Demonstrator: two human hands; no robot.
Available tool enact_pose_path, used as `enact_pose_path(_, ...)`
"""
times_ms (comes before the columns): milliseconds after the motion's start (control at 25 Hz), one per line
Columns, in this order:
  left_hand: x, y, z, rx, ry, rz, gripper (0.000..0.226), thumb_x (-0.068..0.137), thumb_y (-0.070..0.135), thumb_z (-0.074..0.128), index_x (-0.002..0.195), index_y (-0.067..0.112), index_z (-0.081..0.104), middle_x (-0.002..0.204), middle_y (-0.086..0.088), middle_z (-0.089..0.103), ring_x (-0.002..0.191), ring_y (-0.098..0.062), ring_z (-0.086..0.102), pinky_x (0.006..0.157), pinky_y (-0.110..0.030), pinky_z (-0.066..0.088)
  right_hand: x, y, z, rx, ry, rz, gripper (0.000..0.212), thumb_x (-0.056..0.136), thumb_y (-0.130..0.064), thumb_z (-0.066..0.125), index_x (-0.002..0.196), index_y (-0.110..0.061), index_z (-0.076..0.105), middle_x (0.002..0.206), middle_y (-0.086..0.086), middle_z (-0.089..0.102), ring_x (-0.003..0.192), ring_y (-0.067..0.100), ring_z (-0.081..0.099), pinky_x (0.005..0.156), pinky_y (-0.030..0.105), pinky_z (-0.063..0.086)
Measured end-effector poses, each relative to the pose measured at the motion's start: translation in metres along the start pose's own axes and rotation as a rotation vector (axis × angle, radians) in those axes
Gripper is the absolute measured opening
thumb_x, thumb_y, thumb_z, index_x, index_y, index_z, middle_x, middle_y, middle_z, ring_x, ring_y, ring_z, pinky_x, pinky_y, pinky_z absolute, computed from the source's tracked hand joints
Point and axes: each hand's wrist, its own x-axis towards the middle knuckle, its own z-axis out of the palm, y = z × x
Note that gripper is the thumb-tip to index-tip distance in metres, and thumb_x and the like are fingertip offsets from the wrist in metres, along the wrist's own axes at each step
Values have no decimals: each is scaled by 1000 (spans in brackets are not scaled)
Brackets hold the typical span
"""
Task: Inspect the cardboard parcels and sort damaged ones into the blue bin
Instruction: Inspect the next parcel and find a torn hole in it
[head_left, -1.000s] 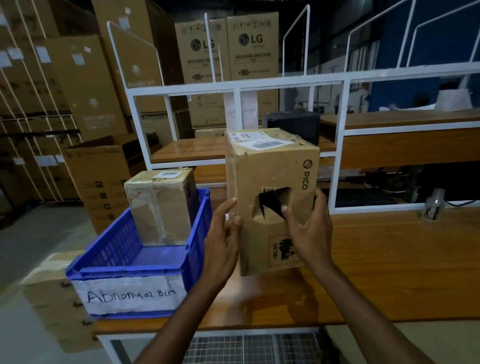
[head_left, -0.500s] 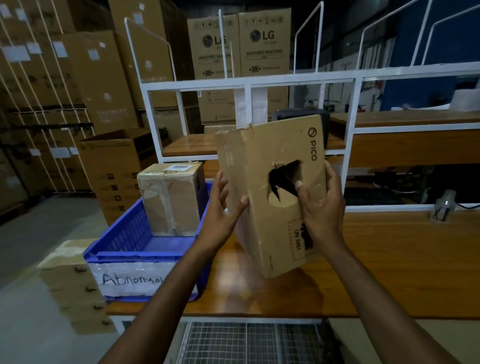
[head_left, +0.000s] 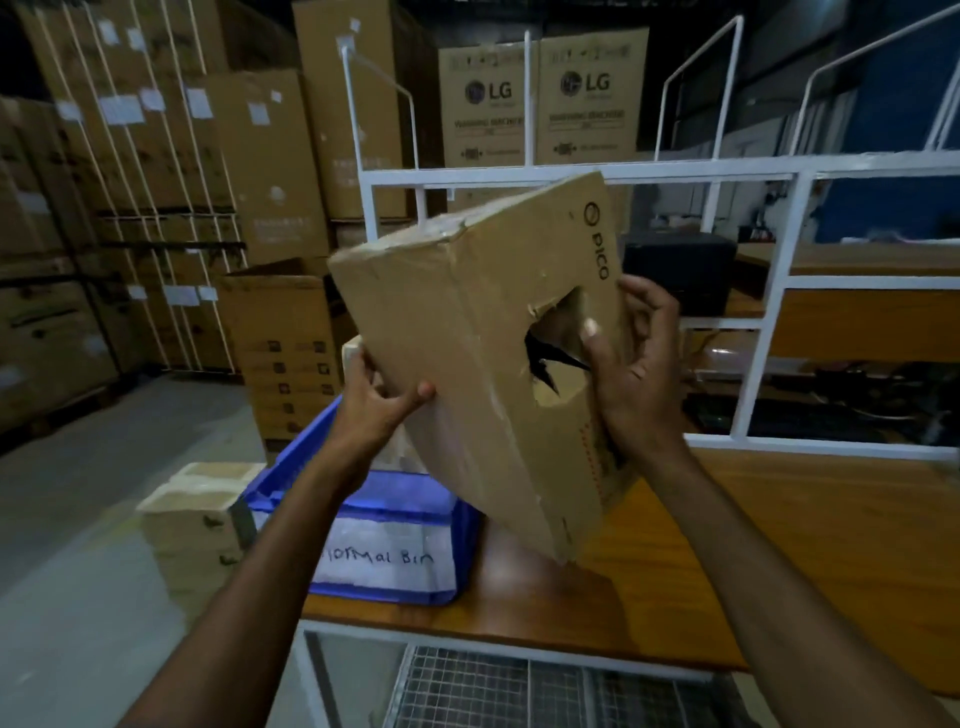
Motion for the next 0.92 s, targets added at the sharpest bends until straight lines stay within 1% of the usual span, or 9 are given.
enact_pose_path(160, 27, -9, -59, 55, 154, 96, 123, 52, 59, 100, 148, 25, 30, 150, 0, 51, 135, -13, 57, 114, -41, 49, 16, 8, 76, 63, -130, 223, 67, 103, -63, 46, 163, -41, 25, 165, -12, 33, 149, 12, 37, 120, 54, 38)
enact_pose_path(280, 42, -28, -101, 116, 223, 141, 124, 59, 43, 102, 154, 20, 24, 156, -1, 44, 139, -13, 50, 119, -35, 43, 18, 20, 136, 148, -254, 411, 82, 92, -84, 39, 162, -46, 22, 167, -12, 33, 150, 13, 38, 122, 53, 34)
enact_pose_path(360, 52, -44, -122, 150, 236, 154, 124, 62, 31, 102, 156, 18, 22, 157, -1, 39, 139, -12, 46, 114, -23, 39, 13, 21, 165, 154, -310, 458, 76, 96, -80, 33, 162, -42, 27, 160, -13, 42, 138, 2, 50, 114, 35, 46)
enact_pose_path(440, 58, -61, -138, 182, 231, 135, 123, 63, 27, 102, 156, 18, 22, 155, 1, 37, 136, -11, 44, 106, -14, 37, 7, 30, 185, 193, -375, 529, 74, 96, -72, 29, 160, -36, 32, 153, -12, 50, 124, -6, 58, 94, 16, 53)
enact_pose_path(520, 63, -83, -151, 213, 249, 124, 112, 66, 27, 100, 151, 16, 28, 149, 3, 38, 131, -10, 44, 109, -22, 41, -2, 45, 192, 219, -479, 614, 82, 87, -79, 39, 158, -37, 38, 148, -14, 57, 127, 0, 59, 93, 26, 53)
enact_pose_path(600, 70, -95, -156, 241, 254, 155, 97, 71, 25, 97, 142, 14, 32, 140, 3, 38, 125, -9, 45, 112, -34, 44, -7, 59, 191, 258, -549, 726, 90, 75, -84, 62, 153, -43, 42, 139, -19, 64, 125, 1, 61, 91, 32, 54)
enact_pose_path(720, 85, -101, -150, 242, 207, 139, 103, 75, 23, 95, 152, 15, 27, 143, 2, 39, 129, -9, 42, 111, -34, 39, -6, 87, 188, 92, -638, 738, 98, 62, -53, 95, 145, -42, 43, 133, -19, 67, 127, 8, 62, 93, 29, 58)
enact_pose_path(800, 93, -109, -145, 267, 135, 105, 118, 75, 29, 95, 163, 24, 18, 157, -2, 34, 138, -11, 36, 114, -37, 34, -2, 102, 187, -18, -608, 670, 109, 67, -32, 99, 154, -34, 33, 140, -14, 60, 131, 11, 58, 100, 30, 57)
enact_pose_path(920, 99, -134, -147, 329, 70, 75, 112, 73, 34, 95, 162, 24, 26, 159, -4, 29, 140, -13, 35, 114, -41, 38, 8, 117, 195, -79, -583, 625, 118, 71, -16, 95, 159, -35, 20, 137, -19, 55, 123, -3, 57, 89, 17, 56)
